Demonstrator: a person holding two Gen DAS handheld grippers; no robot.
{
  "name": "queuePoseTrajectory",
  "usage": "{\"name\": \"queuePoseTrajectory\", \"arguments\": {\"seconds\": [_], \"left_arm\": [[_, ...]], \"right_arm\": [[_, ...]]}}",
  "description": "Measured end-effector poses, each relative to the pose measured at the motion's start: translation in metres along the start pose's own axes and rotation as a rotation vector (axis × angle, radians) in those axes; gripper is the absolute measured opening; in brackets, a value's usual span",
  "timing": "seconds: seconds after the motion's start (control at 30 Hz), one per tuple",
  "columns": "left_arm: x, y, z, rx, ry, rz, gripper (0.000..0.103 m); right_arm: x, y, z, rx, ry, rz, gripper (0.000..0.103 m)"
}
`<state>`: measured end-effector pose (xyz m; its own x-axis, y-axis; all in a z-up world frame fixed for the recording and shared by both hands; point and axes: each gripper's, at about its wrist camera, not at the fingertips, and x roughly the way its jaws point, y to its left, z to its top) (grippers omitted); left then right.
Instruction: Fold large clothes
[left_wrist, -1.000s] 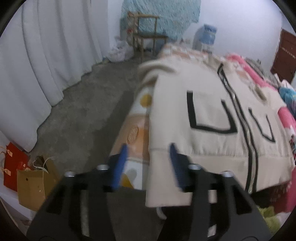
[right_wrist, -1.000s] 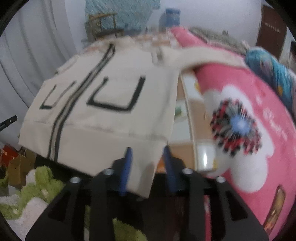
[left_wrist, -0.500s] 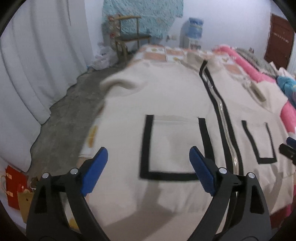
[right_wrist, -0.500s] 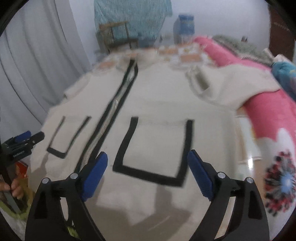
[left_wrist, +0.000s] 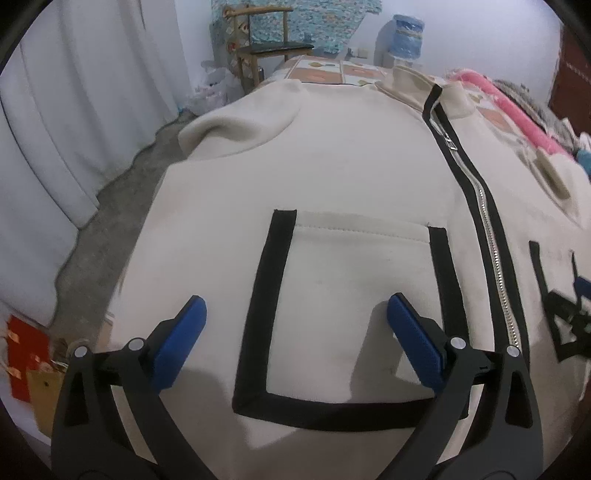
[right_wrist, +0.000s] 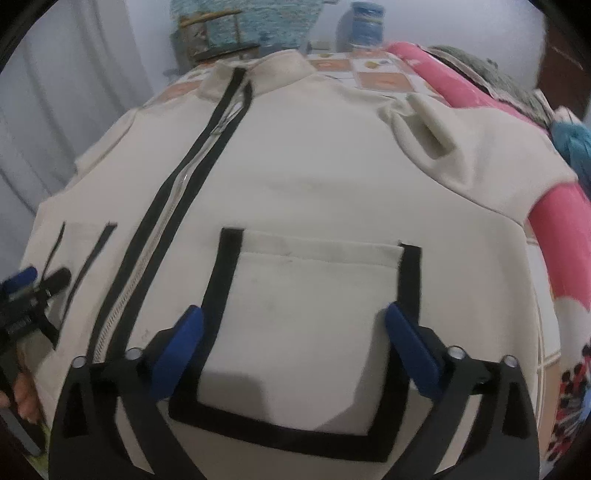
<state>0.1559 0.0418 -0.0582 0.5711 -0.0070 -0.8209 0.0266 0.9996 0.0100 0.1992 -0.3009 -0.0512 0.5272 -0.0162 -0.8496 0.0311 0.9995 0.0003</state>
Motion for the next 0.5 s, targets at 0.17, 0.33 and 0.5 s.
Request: {"name": "queuePoseTrajectory", "arguments": {"seconds": [0.17,0.33,0.5], "left_arm": [[0.0004,-0.0011,-0.0002,0.008,-0.005,0.0,0.096],[0.0008,-0.001,0.0016,0.015,0.006,-0.003,0.096],[0.0007,-0.0011,0.0024,0.008,0.012,0.0,0.096]], "right_arm": [[-0.0003,0.0005,-0.0003,0.015,-0.015,-0.007,0.097],[0.0008,0.001,0.0001,0.033,-0.023,-0.023,0.097],[0.0009,0.0009,-0.0007,0.035,-0.035,-0.026,0.097]]}}
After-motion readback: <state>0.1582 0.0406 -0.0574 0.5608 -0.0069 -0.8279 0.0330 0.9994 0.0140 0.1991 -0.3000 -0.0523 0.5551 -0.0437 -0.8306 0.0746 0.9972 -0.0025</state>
